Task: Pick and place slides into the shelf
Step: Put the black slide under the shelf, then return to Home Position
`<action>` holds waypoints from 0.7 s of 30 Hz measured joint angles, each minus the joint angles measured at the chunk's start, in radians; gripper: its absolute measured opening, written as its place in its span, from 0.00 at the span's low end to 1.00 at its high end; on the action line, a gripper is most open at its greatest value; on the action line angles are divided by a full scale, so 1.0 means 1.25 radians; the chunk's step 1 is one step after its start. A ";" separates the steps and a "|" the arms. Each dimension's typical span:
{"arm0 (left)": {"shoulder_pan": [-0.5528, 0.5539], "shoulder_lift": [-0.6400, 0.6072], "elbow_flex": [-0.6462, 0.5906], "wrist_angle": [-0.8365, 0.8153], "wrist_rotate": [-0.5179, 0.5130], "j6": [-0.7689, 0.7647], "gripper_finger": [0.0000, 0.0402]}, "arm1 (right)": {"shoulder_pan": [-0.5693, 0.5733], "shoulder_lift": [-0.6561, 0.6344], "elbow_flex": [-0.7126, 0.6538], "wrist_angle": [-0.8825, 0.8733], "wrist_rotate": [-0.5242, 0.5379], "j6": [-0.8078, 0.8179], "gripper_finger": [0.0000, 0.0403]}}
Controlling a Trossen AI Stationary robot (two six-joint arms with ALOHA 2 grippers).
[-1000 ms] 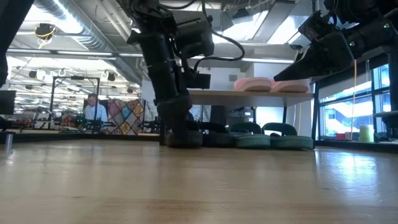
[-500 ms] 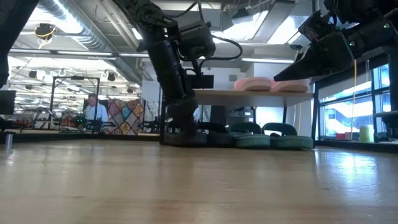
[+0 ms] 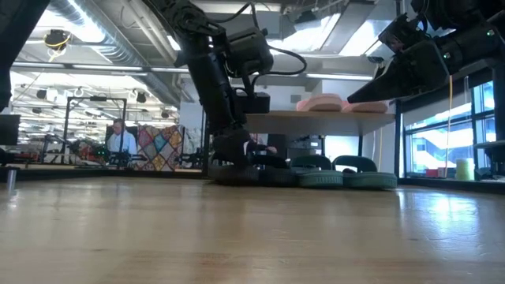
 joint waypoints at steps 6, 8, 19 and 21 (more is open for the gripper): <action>-0.021 0.000 0.000 -0.004 0.011 -0.003 0.37 | 0.000 0.000 0.000 0.000 0.000 0.001 0.46; -0.028 0.000 0.000 -0.003 0.010 -0.003 0.37 | 0.000 0.000 0.000 0.000 0.000 0.001 0.46; -0.068 0.000 0.000 -0.023 -0.044 -0.007 0.37 | 0.000 0.000 0.000 -0.006 0.000 0.002 0.46; -0.075 0.000 0.000 -0.023 -0.057 -0.007 0.37 | 0.000 0.000 0.000 -0.006 0.000 0.002 0.46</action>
